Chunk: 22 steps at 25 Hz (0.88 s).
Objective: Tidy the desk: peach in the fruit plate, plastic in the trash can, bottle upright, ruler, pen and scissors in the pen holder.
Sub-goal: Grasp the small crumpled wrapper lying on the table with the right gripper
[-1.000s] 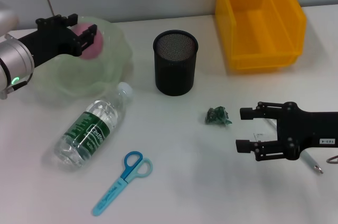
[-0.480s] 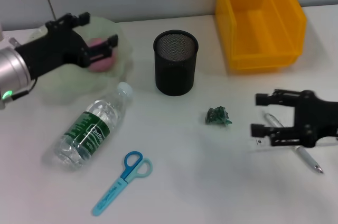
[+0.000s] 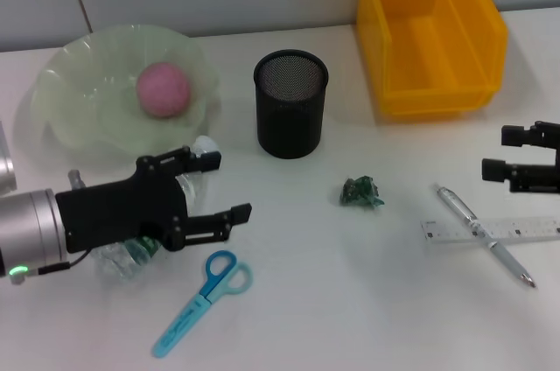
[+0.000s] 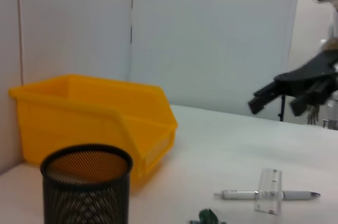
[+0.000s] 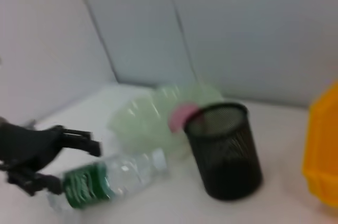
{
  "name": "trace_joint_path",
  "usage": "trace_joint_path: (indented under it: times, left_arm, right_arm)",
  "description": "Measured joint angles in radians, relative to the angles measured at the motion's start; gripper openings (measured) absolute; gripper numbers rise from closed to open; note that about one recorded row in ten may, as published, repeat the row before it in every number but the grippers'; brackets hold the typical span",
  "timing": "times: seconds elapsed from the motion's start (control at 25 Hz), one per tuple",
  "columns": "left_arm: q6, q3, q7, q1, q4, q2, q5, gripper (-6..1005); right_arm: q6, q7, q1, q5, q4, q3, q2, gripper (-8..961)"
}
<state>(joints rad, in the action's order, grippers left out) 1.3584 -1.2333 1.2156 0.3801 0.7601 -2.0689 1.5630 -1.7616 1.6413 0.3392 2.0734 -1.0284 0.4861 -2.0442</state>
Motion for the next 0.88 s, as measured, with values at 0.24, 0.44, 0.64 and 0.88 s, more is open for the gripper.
trace_joint_path:
  times: [0.24, 0.44, 0.64, 0.88]
  left_arm:
    - [0.007, -0.006, 0.006, -0.001, -0.019, 0.001, 0.003, 840]
    - [0.004, -0.031, 0.006, 0.005, -0.019, 0.001, 0.006, 841]
    - [0.005, -0.041, 0.002, 0.006, -0.019, 0.001, 0.007, 841]
    - [0.006, -0.060, -0.001, 0.005, -0.021, 0.000, 0.008, 840]
  right_arm:
    - [-0.004, 0.375, 0.082, 0.243, -0.275, 0.127, -0.002, 826]
    - [-0.049, 0.607, 0.174, 0.411, -0.437, 0.299, 0.013, 826]
    - [-0.064, 0.711, 0.316, 0.498, -0.353, 0.393, 0.039, 826]
    - [0.021, 0.719, 0.423, 0.571, -0.184, 0.429, 0.028, 826]
